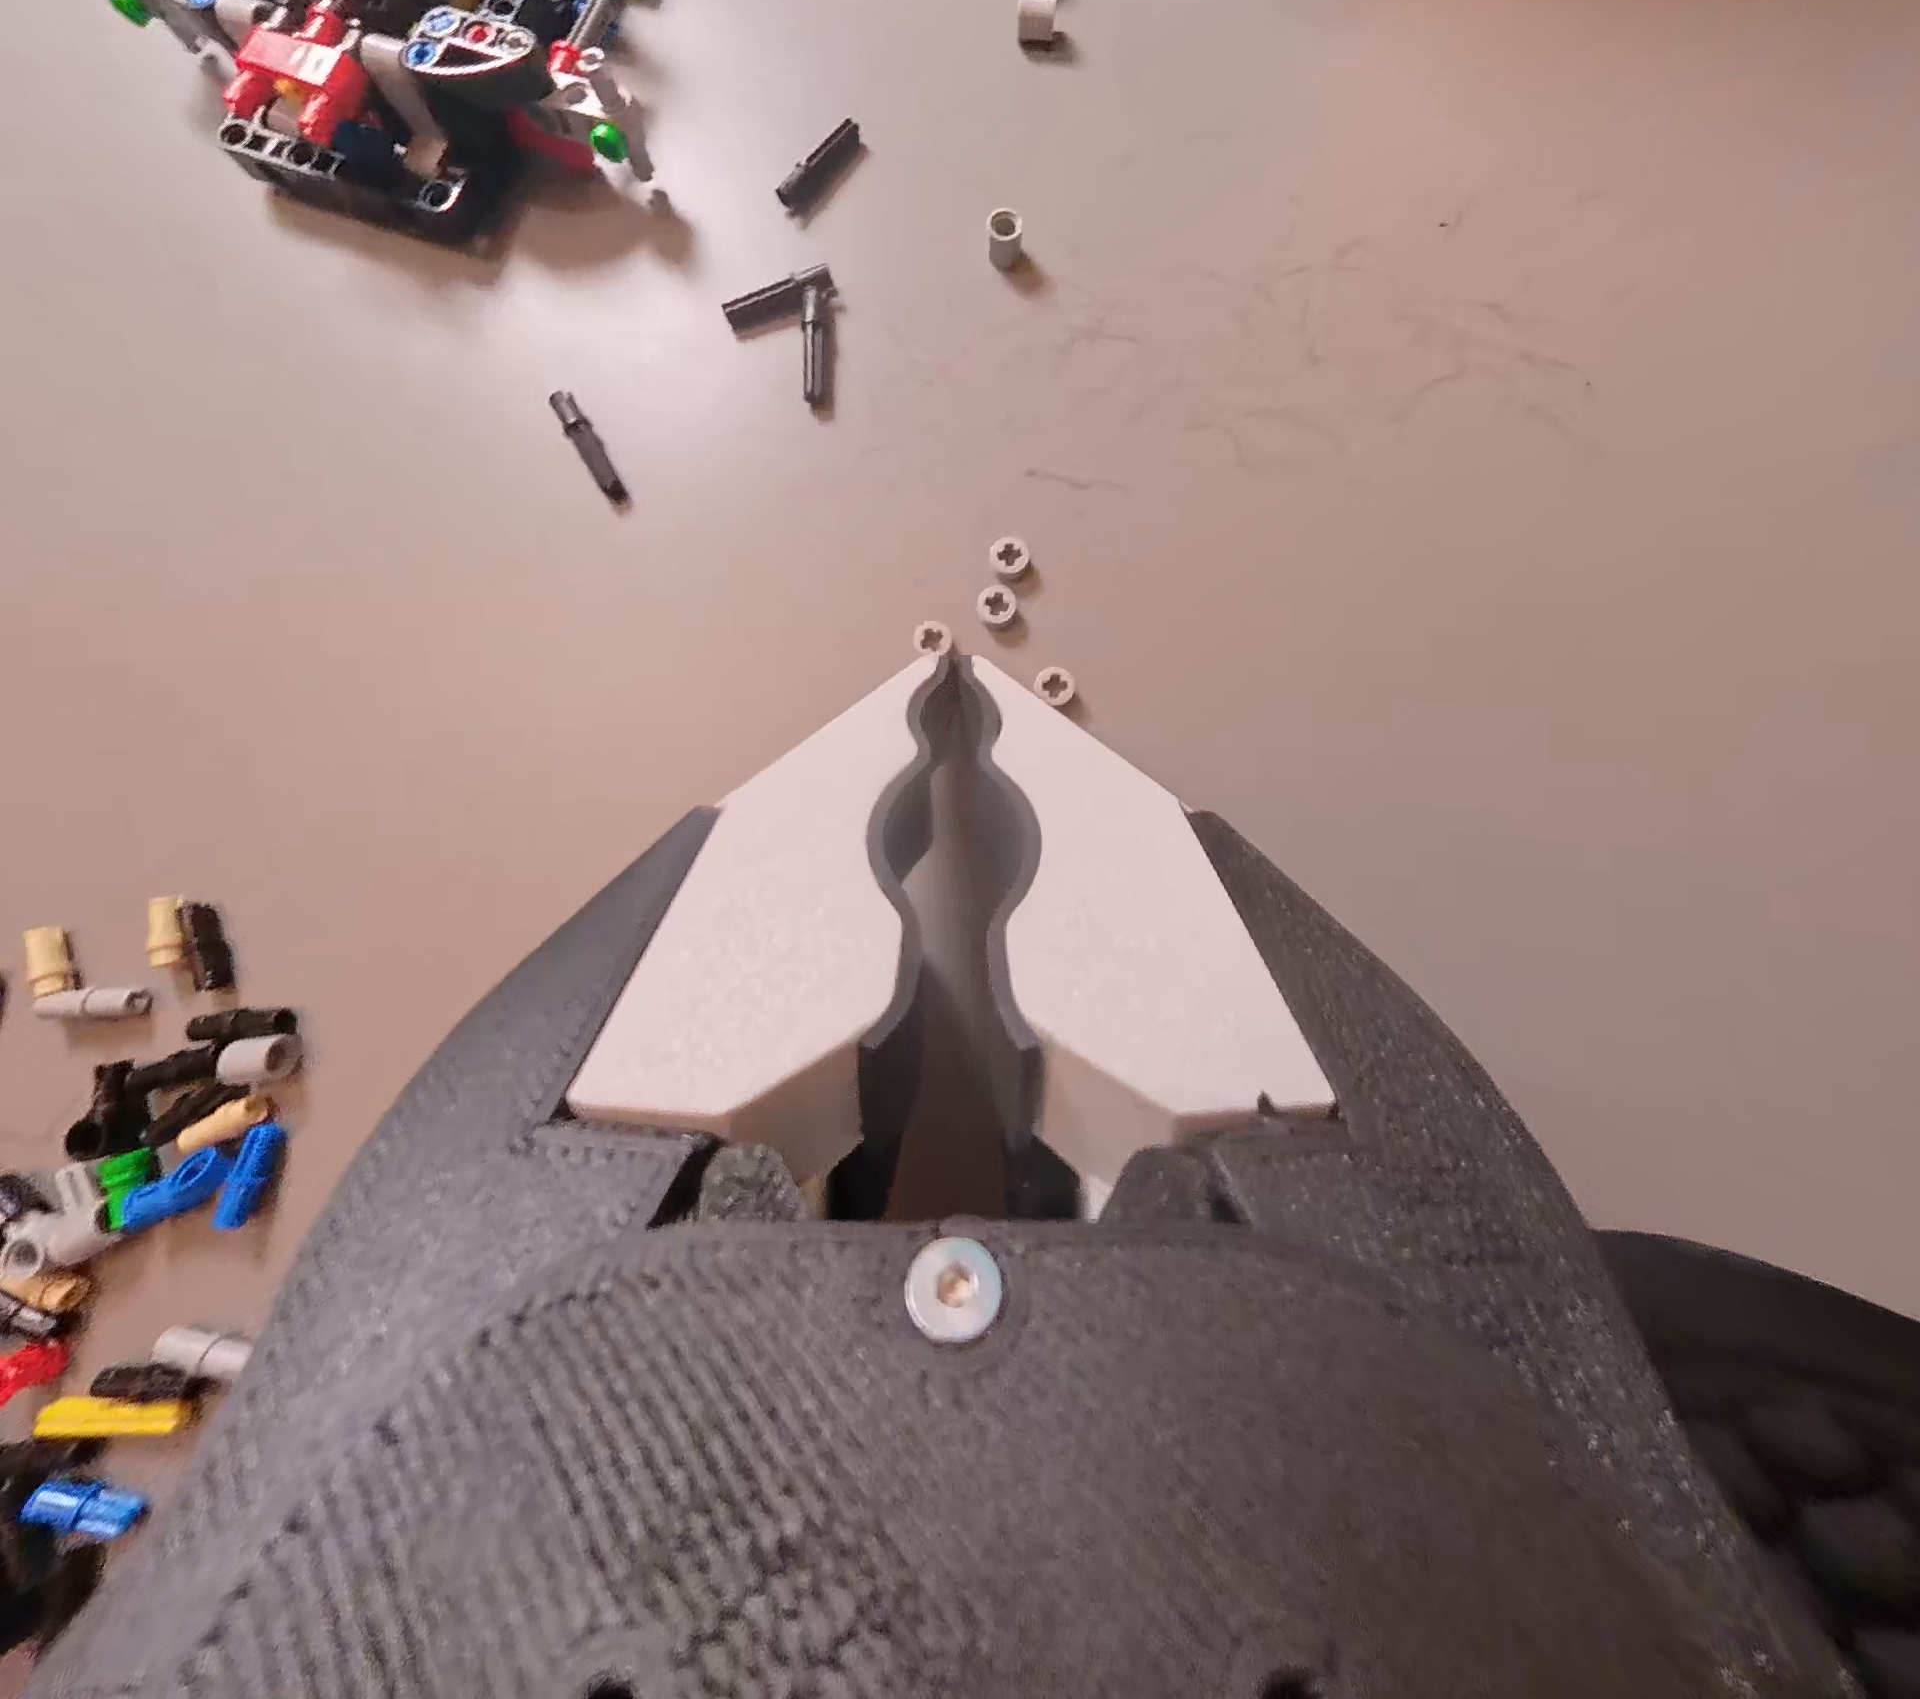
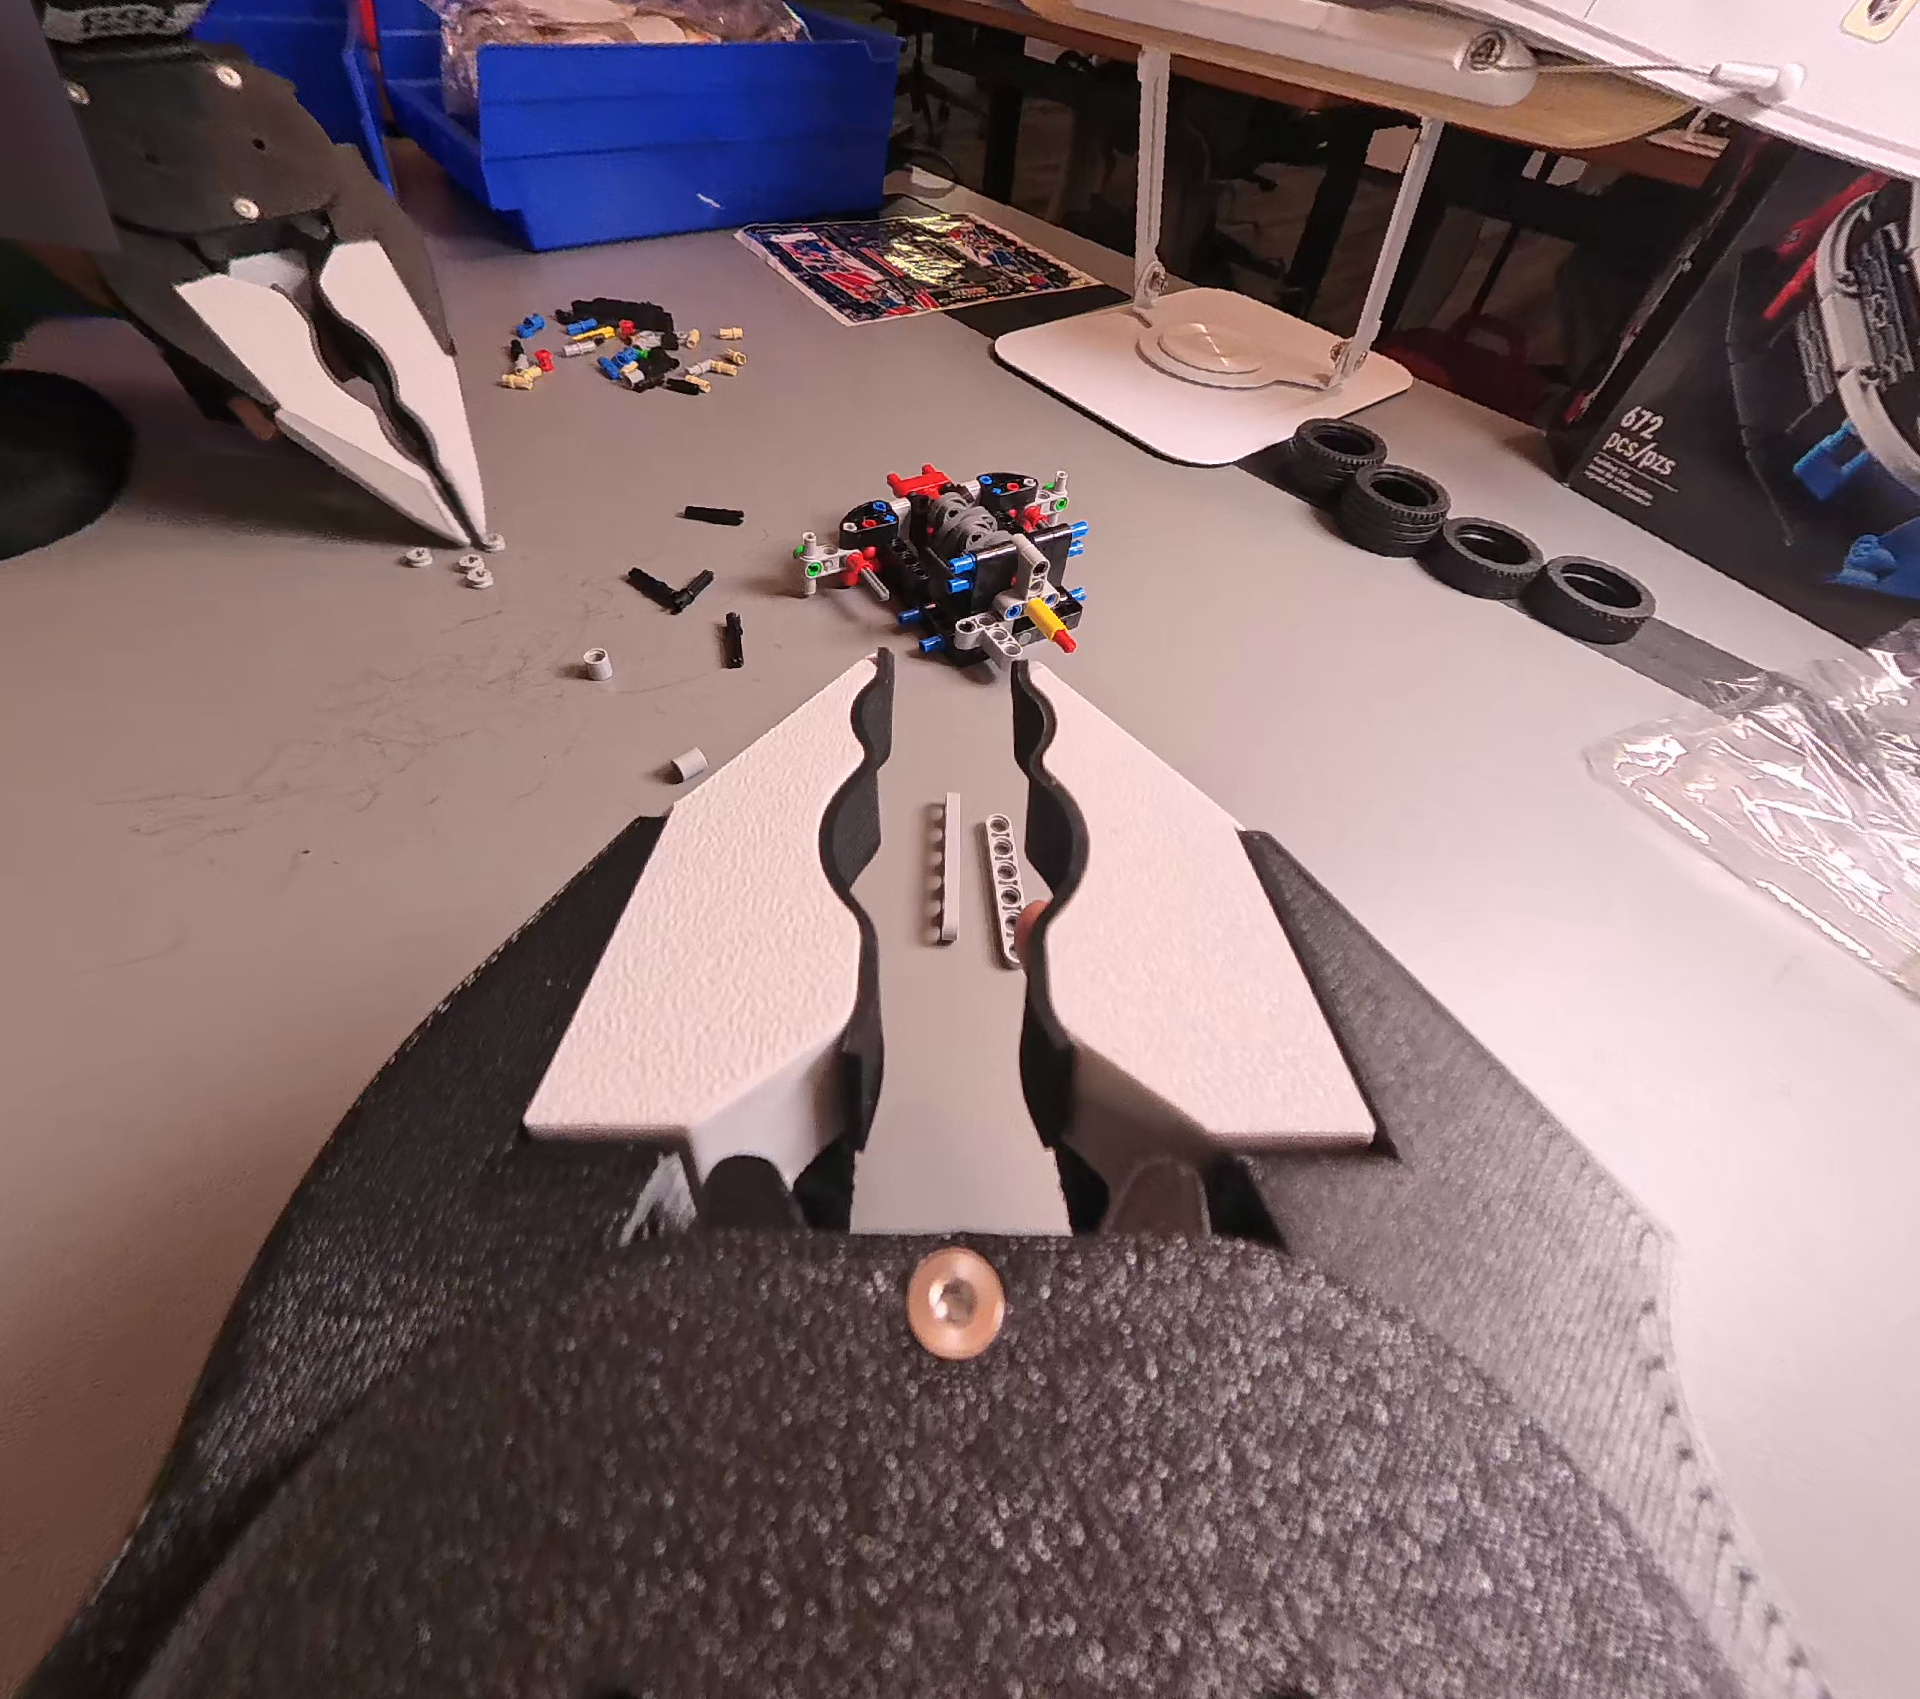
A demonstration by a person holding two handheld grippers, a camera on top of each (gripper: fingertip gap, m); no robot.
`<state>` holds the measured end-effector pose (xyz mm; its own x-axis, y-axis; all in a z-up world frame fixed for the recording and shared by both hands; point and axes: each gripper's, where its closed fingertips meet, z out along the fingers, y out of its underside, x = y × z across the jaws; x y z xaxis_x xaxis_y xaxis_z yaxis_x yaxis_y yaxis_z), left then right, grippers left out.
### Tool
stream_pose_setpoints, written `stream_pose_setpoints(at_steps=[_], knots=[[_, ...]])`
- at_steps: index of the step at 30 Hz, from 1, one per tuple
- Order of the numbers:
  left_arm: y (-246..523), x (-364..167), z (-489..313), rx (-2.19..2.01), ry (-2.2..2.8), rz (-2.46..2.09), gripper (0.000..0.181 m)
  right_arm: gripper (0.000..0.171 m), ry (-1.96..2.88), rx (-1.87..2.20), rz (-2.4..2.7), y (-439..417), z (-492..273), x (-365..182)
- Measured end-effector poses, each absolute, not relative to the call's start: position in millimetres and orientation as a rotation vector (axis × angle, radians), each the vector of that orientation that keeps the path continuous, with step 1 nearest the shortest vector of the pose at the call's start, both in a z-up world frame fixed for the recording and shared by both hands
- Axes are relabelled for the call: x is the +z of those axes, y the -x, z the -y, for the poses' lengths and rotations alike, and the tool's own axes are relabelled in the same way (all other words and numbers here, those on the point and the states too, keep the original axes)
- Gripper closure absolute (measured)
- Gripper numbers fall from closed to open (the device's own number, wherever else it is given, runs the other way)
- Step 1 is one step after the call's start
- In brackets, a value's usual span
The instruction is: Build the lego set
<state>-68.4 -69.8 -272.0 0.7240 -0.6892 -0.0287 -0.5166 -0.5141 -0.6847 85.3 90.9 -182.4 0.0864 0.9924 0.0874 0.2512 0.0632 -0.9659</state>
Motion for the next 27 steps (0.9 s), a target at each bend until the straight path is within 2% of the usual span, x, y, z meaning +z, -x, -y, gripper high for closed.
stream_pose_setpoints(at_steps=[4,10,18,27], knots=[[67,-268,72,-0.341,2.210,-0.918,0.179,0.151,1.375,0.949,1.355,-85,-90,-183],[65,-264,89,-0.450,2.207,-0.933,0.163,0.151,1.369,0.953,1.355,-85,-89,-182],[70,-270,71,-0.317,2.207,-0.903,0.169,0.151,1.354,0.954,1.354,-86,-87,-178],[59,-270,71,-0.432,2.171,-0.899,0.166,0.151,1.342,0.982,1.362,-85,-82,-176]])
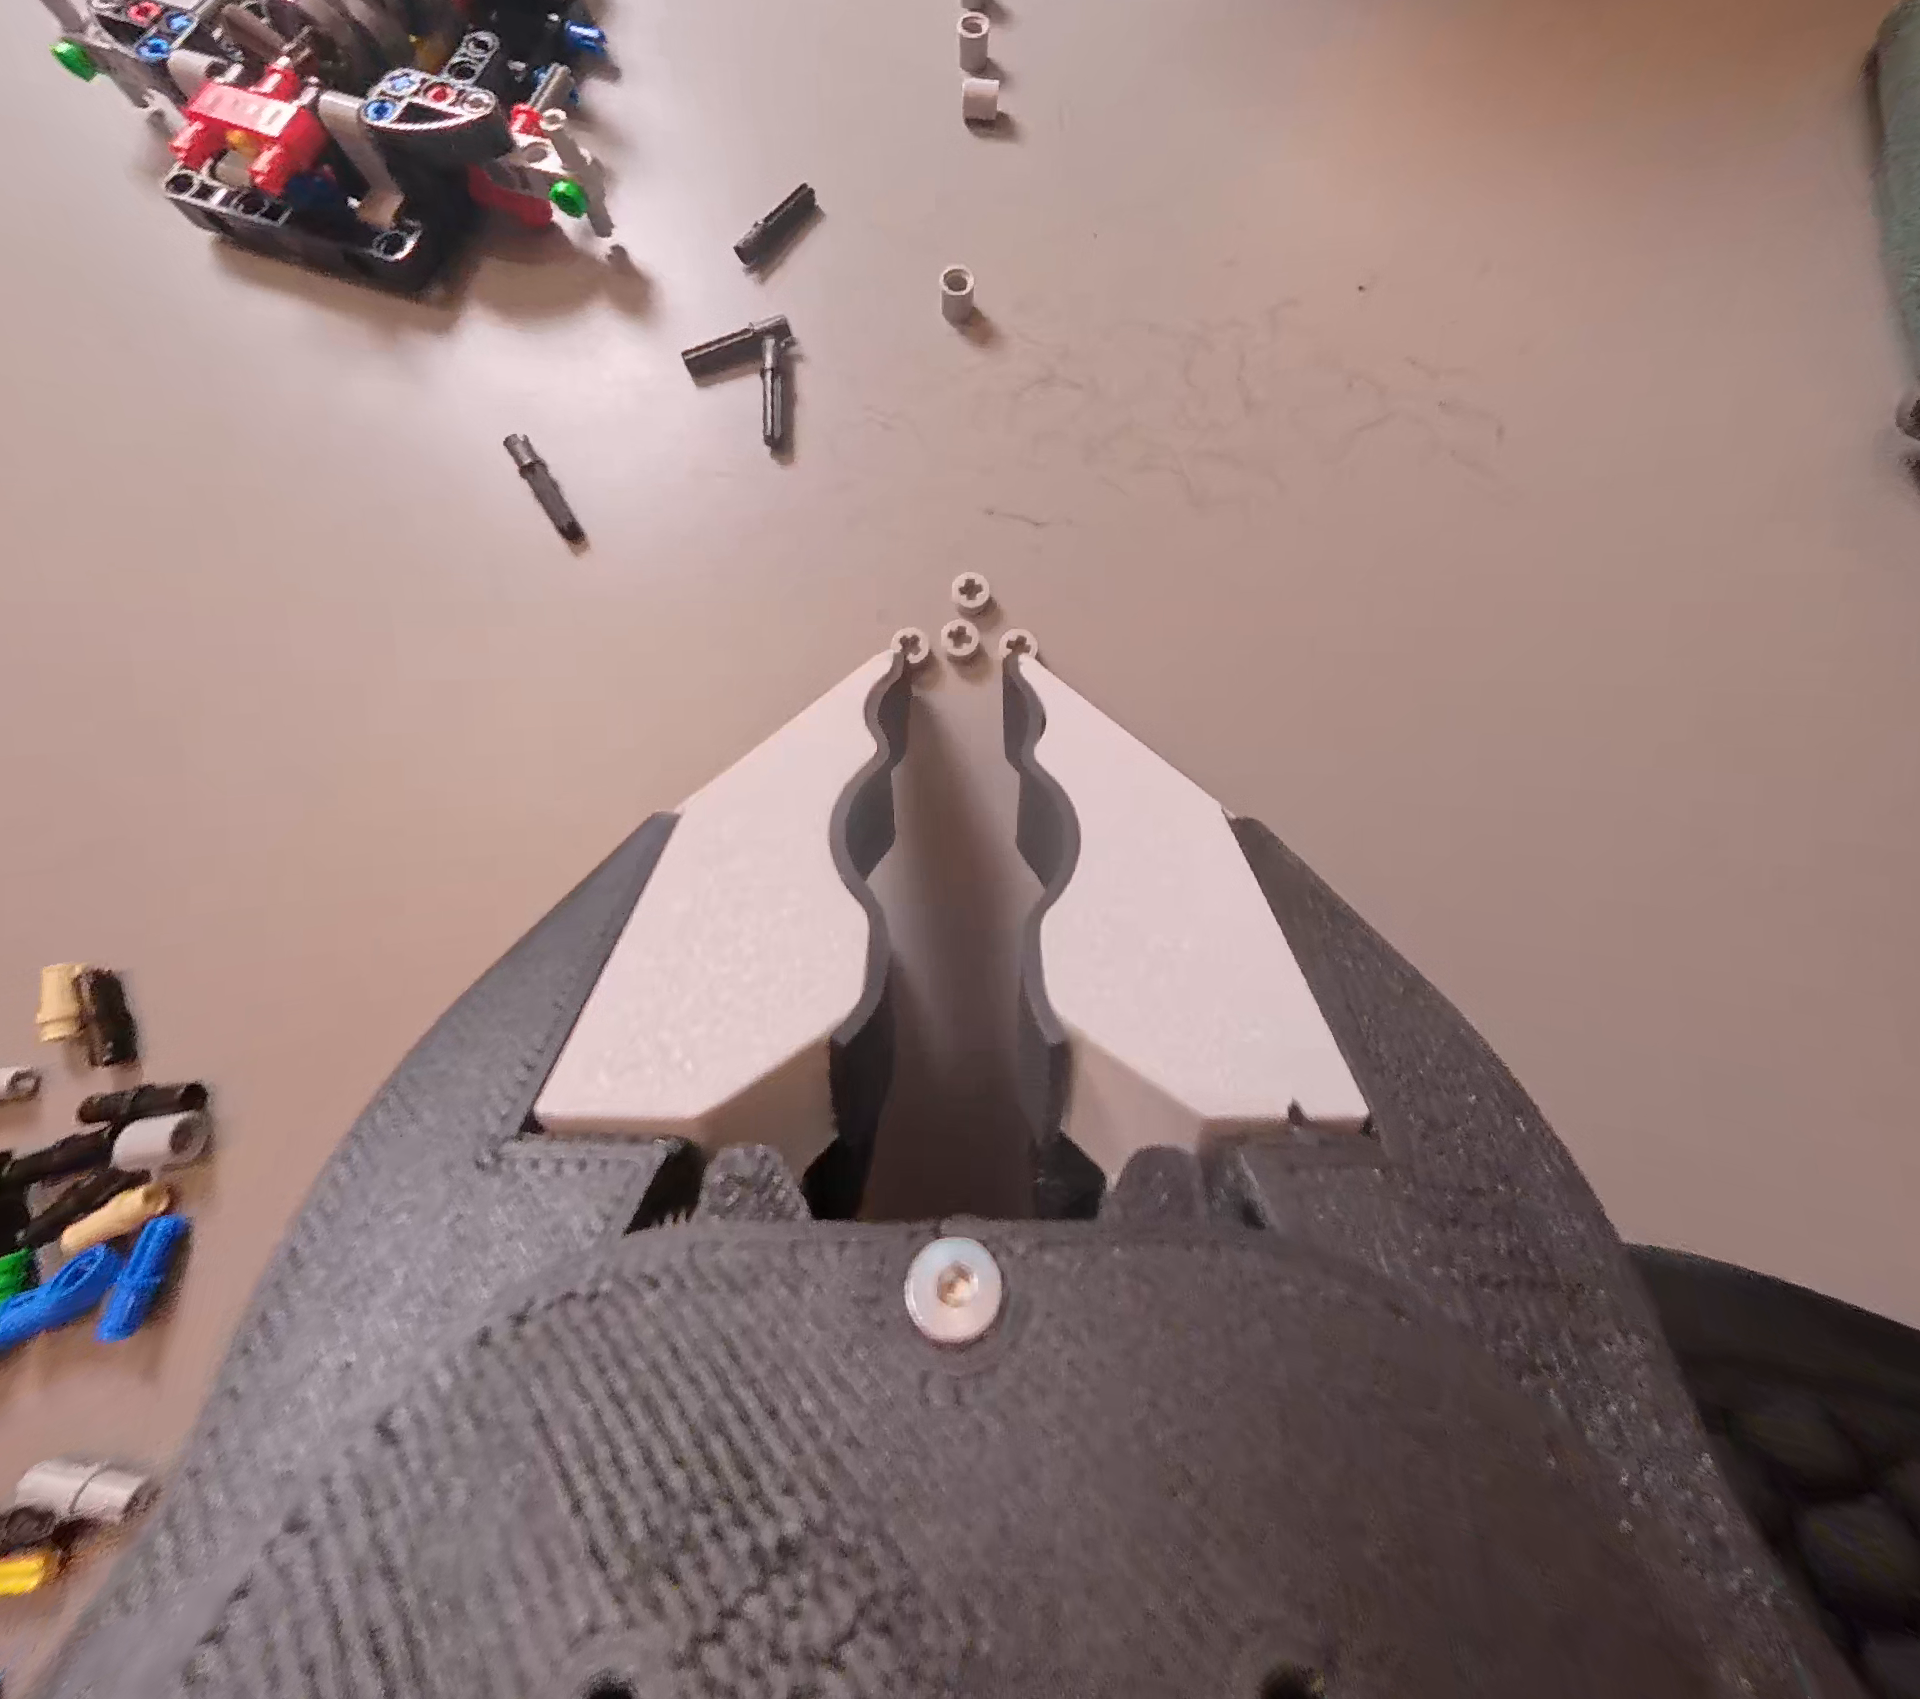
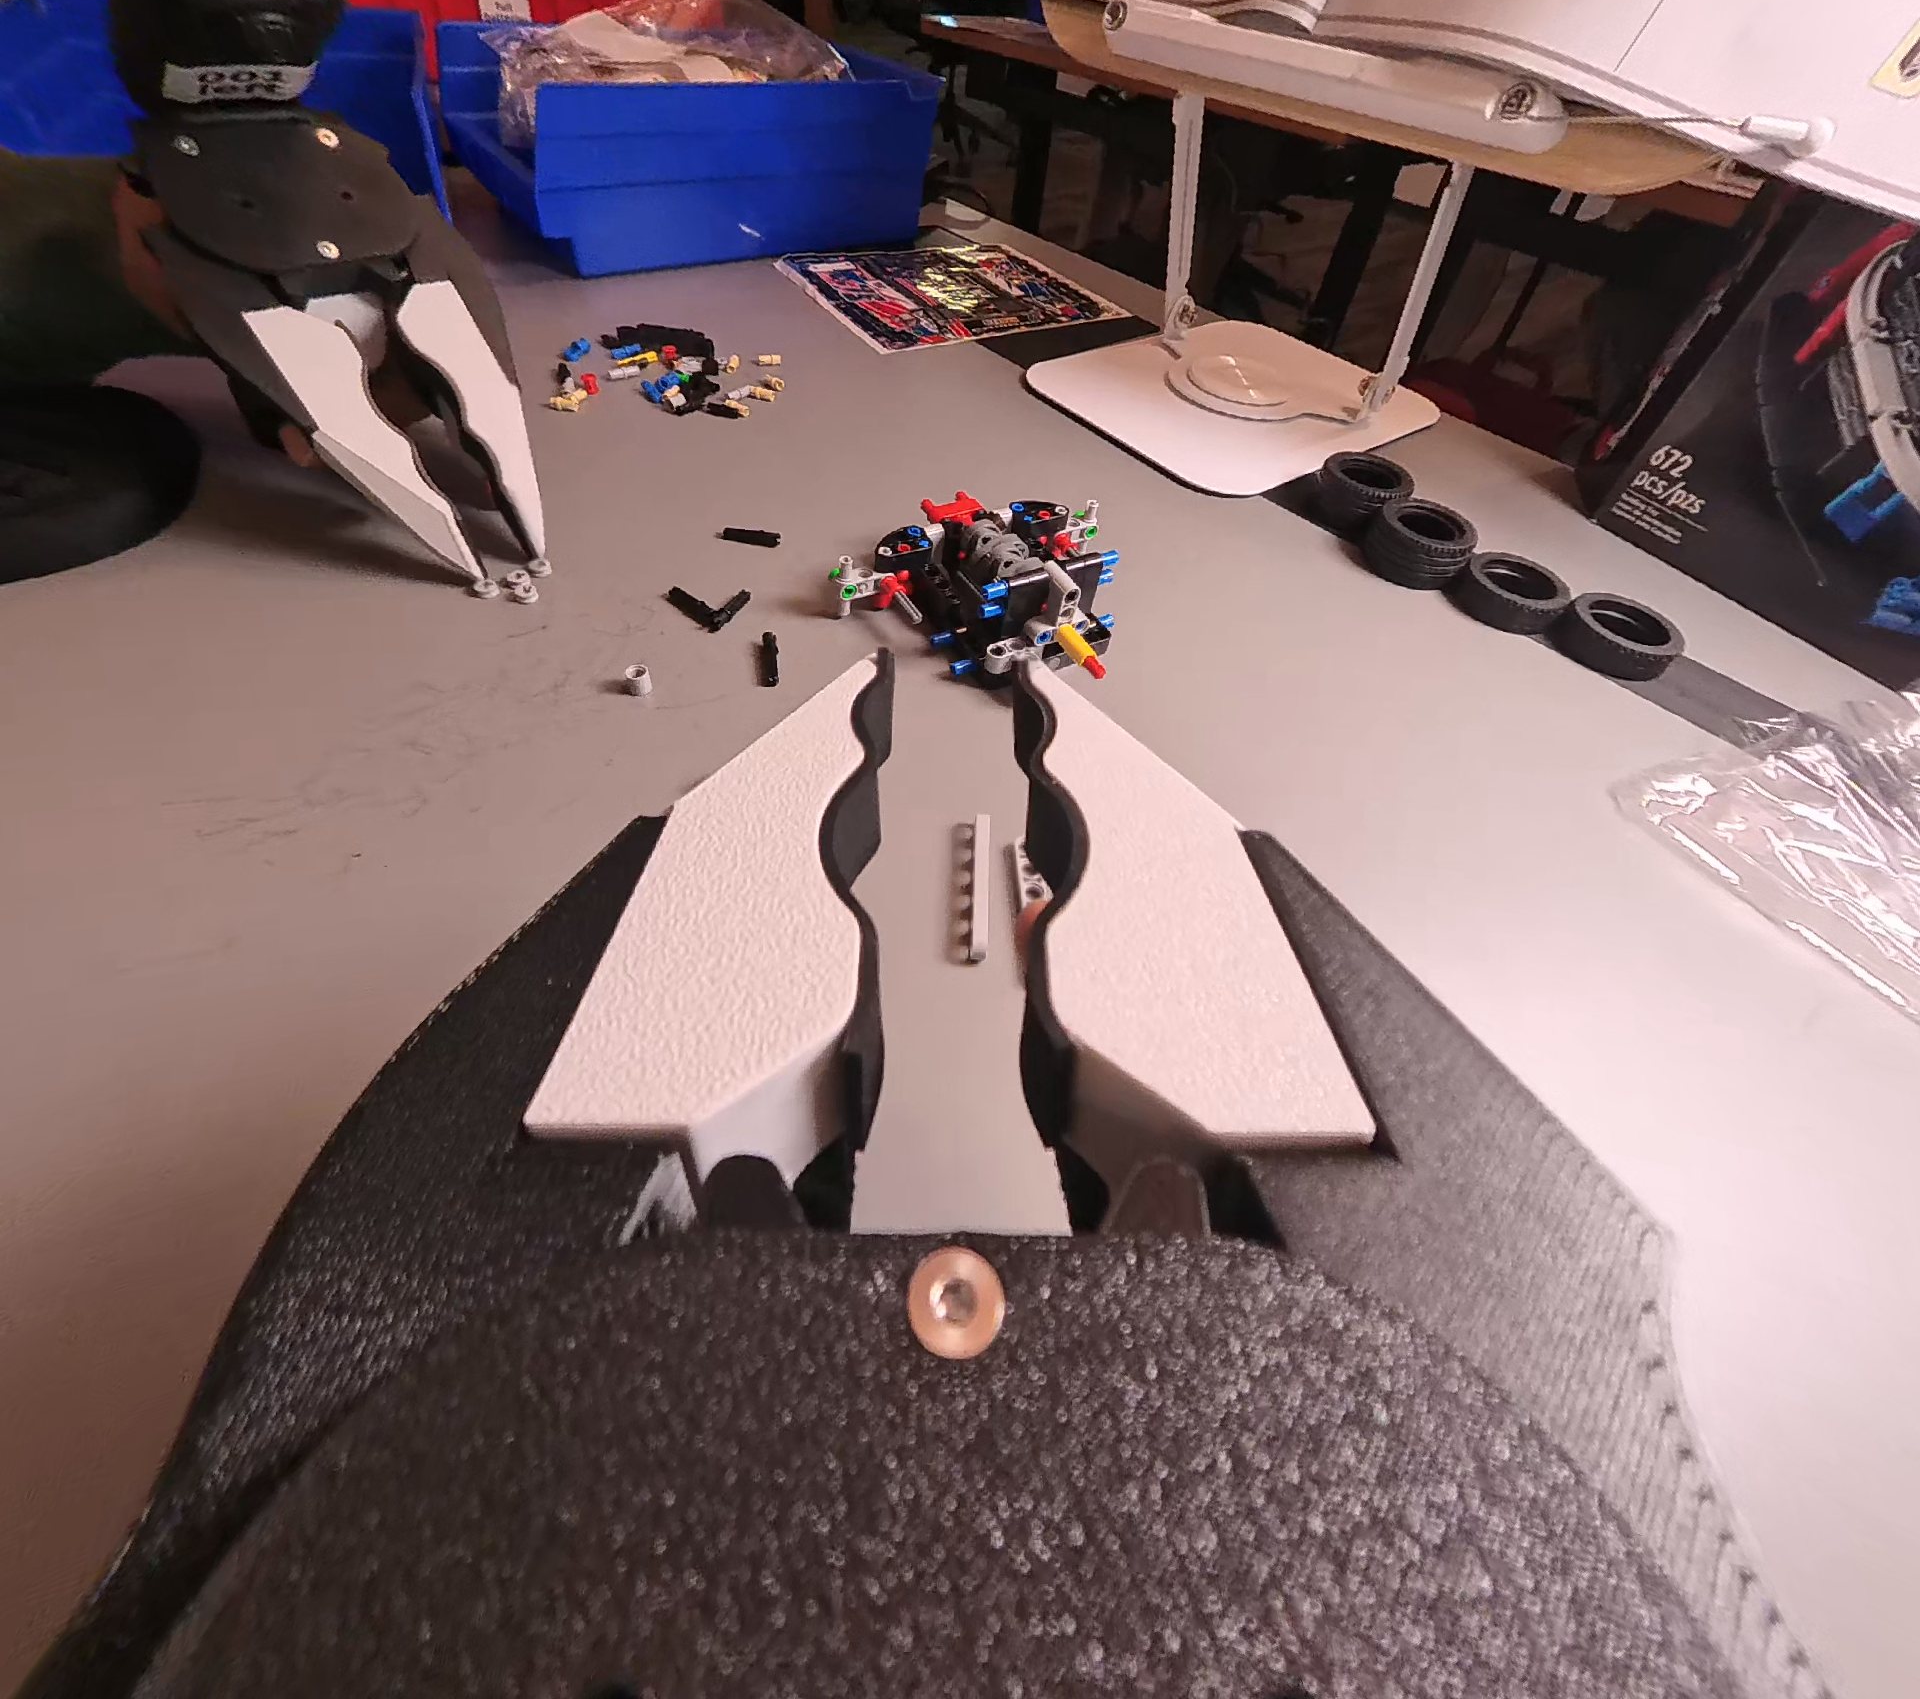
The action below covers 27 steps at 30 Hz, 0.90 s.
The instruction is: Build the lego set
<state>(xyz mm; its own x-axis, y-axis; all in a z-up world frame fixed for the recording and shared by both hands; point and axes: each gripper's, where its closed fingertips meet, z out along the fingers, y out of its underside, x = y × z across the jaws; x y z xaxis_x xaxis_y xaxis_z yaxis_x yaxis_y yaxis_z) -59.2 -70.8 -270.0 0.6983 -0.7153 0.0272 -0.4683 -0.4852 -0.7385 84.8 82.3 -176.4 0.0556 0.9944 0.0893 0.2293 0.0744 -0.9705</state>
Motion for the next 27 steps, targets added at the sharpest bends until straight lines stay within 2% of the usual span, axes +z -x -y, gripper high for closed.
stream_pose_setpoints(at_steps=[5,10,14,17,19,23,27], knots=[[55,-269,71,-0.442,2.155,-0.922,0.171,0.151,1.364,0.993,1.359,-82,-83,-180],[58,-263,71,-0.460,2.139,-0.887,0.161,0.151,1.357,0.984,1.362,-81,-80,-180],[55,-267,69,-0.414,2.147,-0.917,0.172,0.151,1.354,0.981,1.364,-81,-80,-180],[66,-227,60,-0.347,2.019,-0.803,0.172,0.151,1.335,0.971,1.360,-82,-78,-176],[86,-187,59,-0.261,1.910,-0.673,0.162,0.151,1.321,0.964,1.353,-83,-78,-172],[152,-114,84,-0.060,1.702,-0.319,0.173,0.152,1.306,0.951,1.337,-89,-80,-167],[231,-81,152,0.265,1.610,0.014,0.181,0.152,1.309,0.954,1.311,-94,-83,-163]])
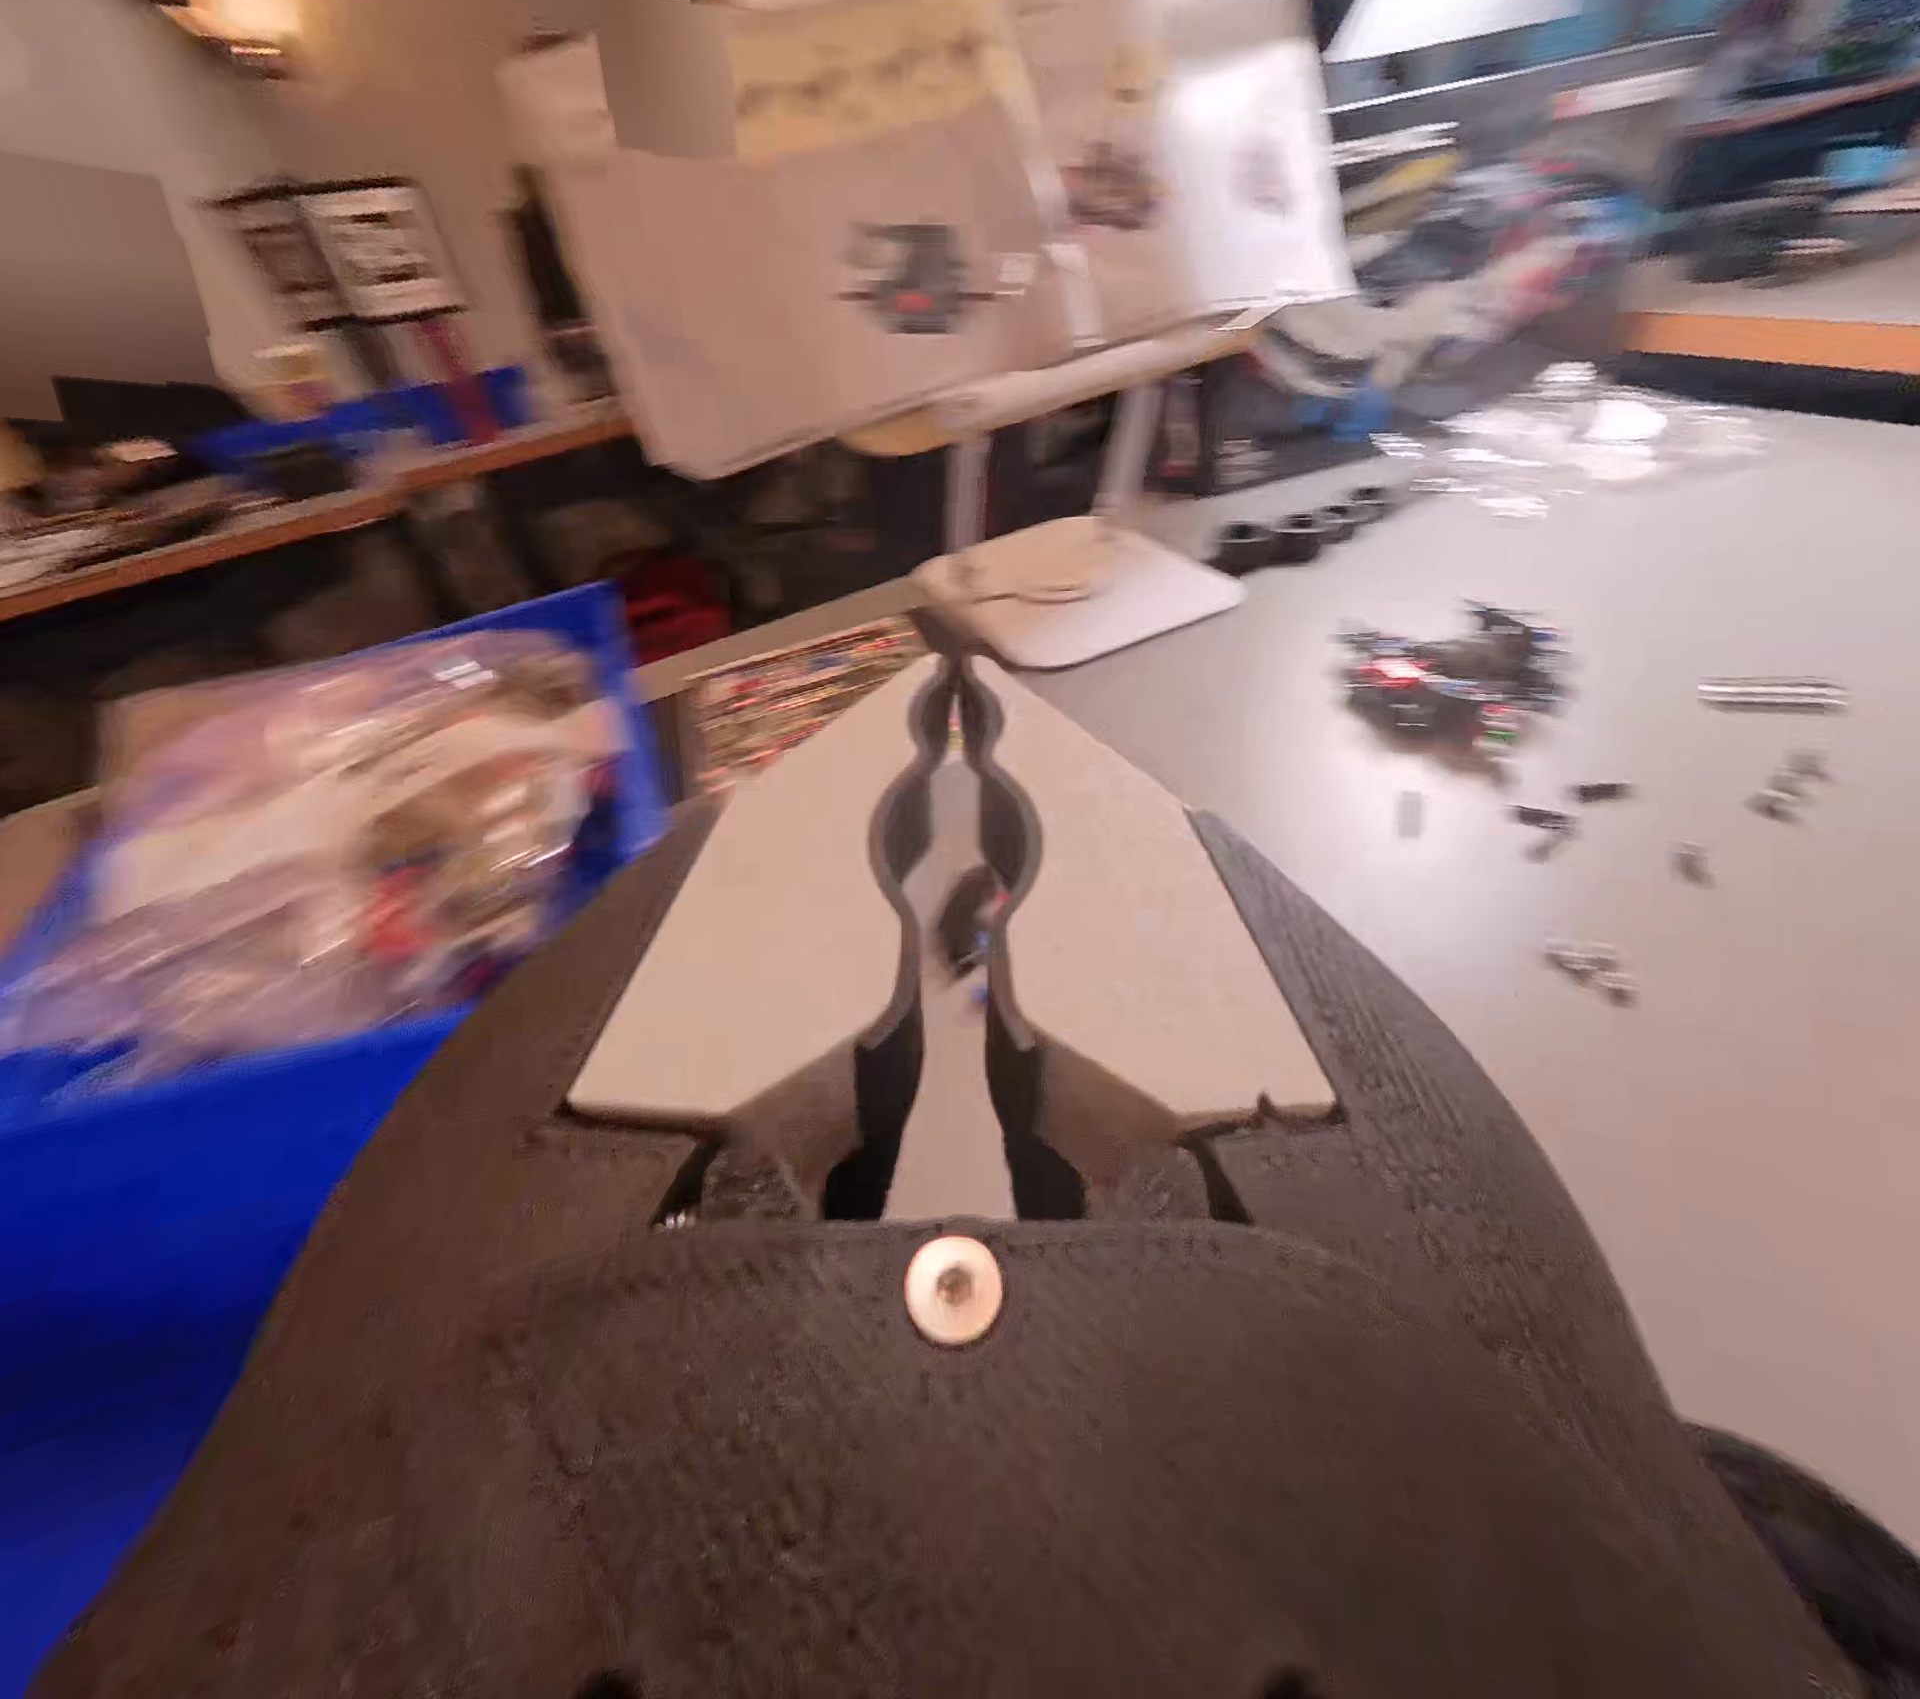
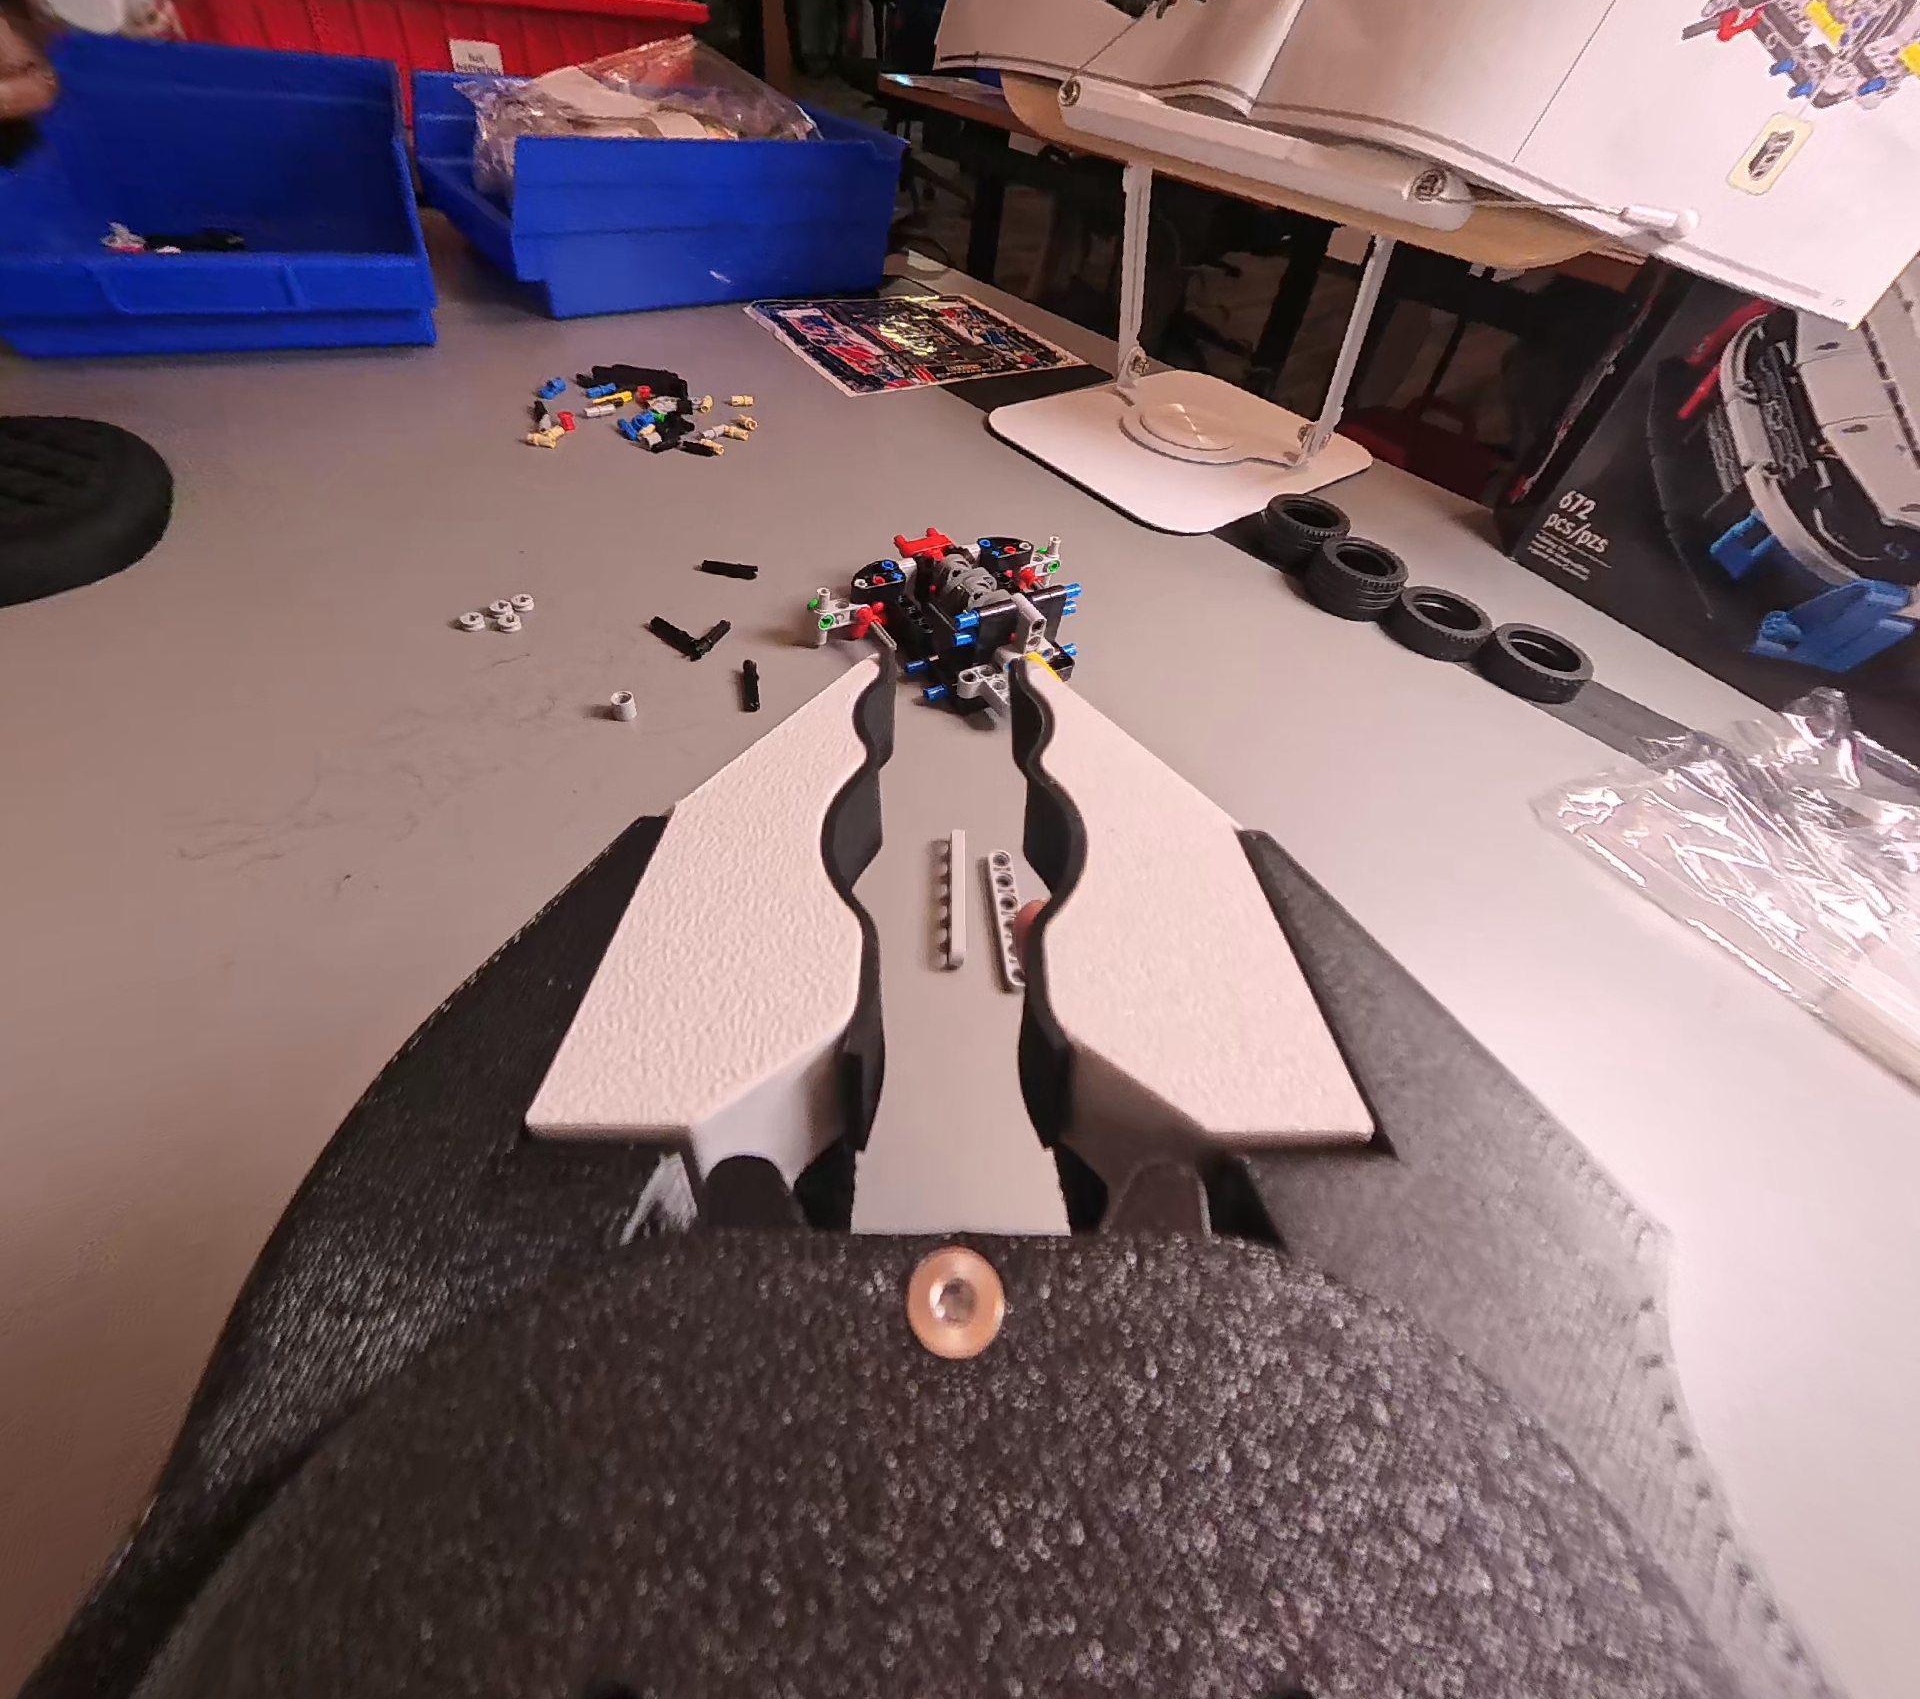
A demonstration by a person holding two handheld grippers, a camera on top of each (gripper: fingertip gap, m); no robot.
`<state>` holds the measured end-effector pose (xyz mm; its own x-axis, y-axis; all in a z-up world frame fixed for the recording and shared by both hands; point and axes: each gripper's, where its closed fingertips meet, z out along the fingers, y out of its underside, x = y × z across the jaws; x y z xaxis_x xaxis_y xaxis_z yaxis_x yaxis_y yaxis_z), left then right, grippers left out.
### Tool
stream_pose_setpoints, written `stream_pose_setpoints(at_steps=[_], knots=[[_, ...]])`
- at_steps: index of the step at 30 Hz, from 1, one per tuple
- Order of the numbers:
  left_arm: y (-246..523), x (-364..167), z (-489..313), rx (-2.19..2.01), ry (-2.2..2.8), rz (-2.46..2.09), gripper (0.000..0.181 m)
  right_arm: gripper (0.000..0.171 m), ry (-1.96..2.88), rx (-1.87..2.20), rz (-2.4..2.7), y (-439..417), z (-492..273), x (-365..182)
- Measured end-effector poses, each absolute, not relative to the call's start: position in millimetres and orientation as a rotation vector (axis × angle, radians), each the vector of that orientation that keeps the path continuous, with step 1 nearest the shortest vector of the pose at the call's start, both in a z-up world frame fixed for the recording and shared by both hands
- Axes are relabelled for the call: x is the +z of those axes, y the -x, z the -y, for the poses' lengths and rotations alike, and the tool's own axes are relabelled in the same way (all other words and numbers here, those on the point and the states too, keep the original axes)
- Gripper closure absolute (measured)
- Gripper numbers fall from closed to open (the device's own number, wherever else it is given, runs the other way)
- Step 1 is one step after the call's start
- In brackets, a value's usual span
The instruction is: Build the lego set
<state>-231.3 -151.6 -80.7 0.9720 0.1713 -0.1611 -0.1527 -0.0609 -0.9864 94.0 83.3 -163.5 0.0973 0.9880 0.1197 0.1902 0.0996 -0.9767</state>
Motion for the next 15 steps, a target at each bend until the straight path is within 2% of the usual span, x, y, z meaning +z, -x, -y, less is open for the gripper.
stream_pose_setpoints(at_steps=[5,8,11,15], knots=[[325,-78,257,0.625,1.776,0.305,0.181,0.152,1.321,0.966,1.307,-94,-83,-165],[367,-102,293,0.619,2.048,0.373,0.179,0.152,1.326,0.963,1.327,-91,-80,-169],[407,-137,322,0.630,2.355,0.395,0.168,0.153,1.332,0.963,1.342,-88,-77,-173],[420,-193,337,0.396,2.730,0.412,0.154,0.153,1.351,0.957,1.357,-84,-76,-180]])
